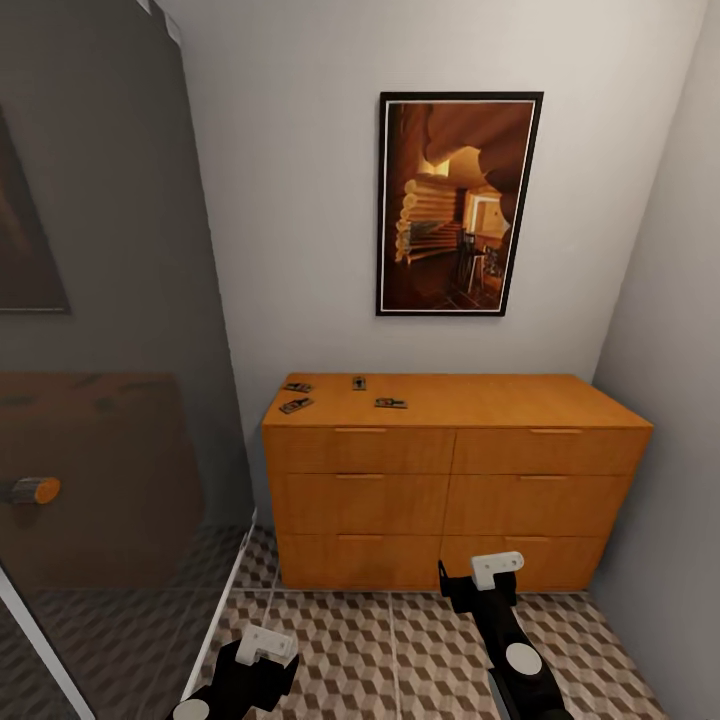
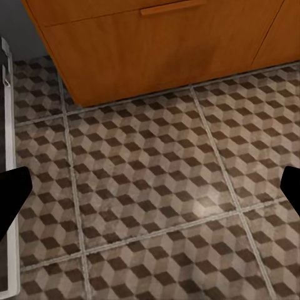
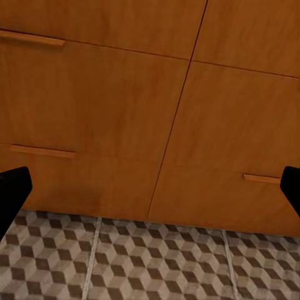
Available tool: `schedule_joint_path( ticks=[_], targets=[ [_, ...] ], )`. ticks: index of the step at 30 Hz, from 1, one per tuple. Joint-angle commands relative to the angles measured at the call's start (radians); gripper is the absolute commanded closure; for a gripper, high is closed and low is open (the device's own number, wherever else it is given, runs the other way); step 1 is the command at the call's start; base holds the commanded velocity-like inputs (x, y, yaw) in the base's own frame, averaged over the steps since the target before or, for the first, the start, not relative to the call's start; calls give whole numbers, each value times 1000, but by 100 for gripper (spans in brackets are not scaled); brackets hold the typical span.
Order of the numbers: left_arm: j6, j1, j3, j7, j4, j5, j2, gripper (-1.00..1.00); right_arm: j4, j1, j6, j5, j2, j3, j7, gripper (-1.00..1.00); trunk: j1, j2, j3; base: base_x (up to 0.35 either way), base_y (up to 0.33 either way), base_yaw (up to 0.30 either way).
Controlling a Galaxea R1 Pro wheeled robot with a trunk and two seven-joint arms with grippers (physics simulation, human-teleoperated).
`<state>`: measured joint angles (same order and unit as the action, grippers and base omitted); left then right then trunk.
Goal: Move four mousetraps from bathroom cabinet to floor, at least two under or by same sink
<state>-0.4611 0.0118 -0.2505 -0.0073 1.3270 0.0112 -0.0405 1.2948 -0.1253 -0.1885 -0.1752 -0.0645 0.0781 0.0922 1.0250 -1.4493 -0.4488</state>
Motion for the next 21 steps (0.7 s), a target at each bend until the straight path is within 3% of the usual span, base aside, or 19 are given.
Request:
schedule_joint_path(
  ticks=[1,15,21],
  targets=[
    [-5,1,-1,-1,1,1,-1,-100,1,-1,-8,-10,0,2,4,-100,0,-1,-1,0,0,0],
    [-5,1,-3,0,-12,1,0,-100,1,-1,-5,-10,1,3,4,-100,0,-1,-1,0,0,0],
    [77,1,-3,4,-184,-3,30,-100,1,-1,-1,-10,1,5,4,-100,0,-1,-1,0,0,0]
  ],
)
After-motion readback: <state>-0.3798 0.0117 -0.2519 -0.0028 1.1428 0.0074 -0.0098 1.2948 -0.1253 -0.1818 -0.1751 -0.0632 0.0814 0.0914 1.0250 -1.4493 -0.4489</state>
